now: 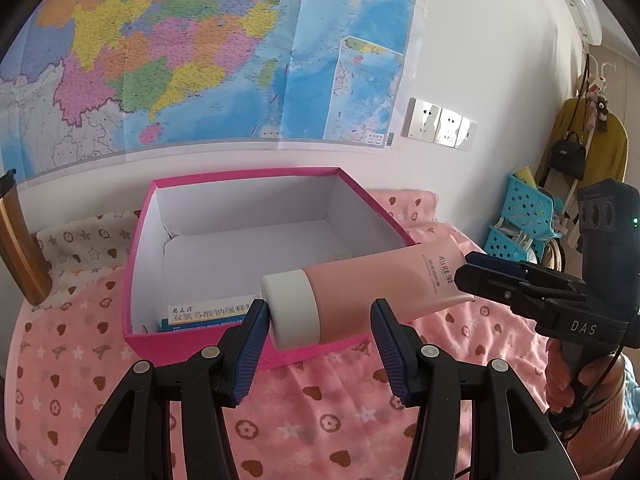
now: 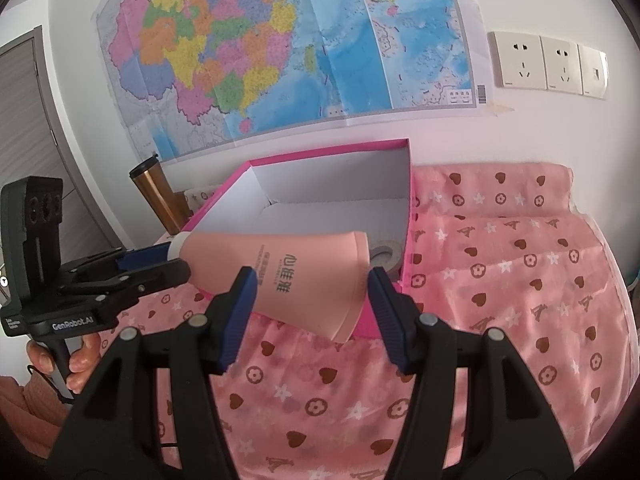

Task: Organize rigid objects
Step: 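Move the peach bottle with the right gripper over the box rim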

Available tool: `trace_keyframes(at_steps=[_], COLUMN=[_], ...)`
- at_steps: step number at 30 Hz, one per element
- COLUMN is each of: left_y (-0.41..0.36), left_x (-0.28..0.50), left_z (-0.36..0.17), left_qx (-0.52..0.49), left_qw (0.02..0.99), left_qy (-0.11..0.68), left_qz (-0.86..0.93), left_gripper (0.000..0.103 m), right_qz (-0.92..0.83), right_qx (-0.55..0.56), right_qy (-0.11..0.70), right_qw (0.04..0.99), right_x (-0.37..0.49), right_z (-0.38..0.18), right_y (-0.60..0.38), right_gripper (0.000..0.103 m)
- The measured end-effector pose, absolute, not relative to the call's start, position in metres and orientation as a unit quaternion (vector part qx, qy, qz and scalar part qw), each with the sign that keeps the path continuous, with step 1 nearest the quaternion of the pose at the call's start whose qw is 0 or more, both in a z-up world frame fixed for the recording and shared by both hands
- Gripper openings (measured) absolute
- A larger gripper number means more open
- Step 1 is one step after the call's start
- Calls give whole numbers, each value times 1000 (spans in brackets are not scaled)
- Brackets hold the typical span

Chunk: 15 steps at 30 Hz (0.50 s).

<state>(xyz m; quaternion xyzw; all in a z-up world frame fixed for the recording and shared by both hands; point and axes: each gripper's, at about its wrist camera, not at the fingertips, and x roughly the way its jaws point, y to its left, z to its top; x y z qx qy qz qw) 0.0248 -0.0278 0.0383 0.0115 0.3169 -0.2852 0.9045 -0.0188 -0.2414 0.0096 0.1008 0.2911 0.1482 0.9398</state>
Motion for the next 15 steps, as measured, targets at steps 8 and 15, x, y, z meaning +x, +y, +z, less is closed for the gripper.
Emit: trace_keyframes(at_steps=[8,15], left_y=[-28,-30], left_x=[29,31], left_z=[38,37], left_qx=[12,15], left_qw=[905,905], left_qy=[317,317], left_qz=[-283,-282], left_gripper=[53,53], right_qz=[148,146], right_qx=[100,100], right_qy=[291,291], right_qw=[940,940], right_x=[-17,-13], right_z=[10,11], right_y=[-241,-243], right_gripper=[60,60])
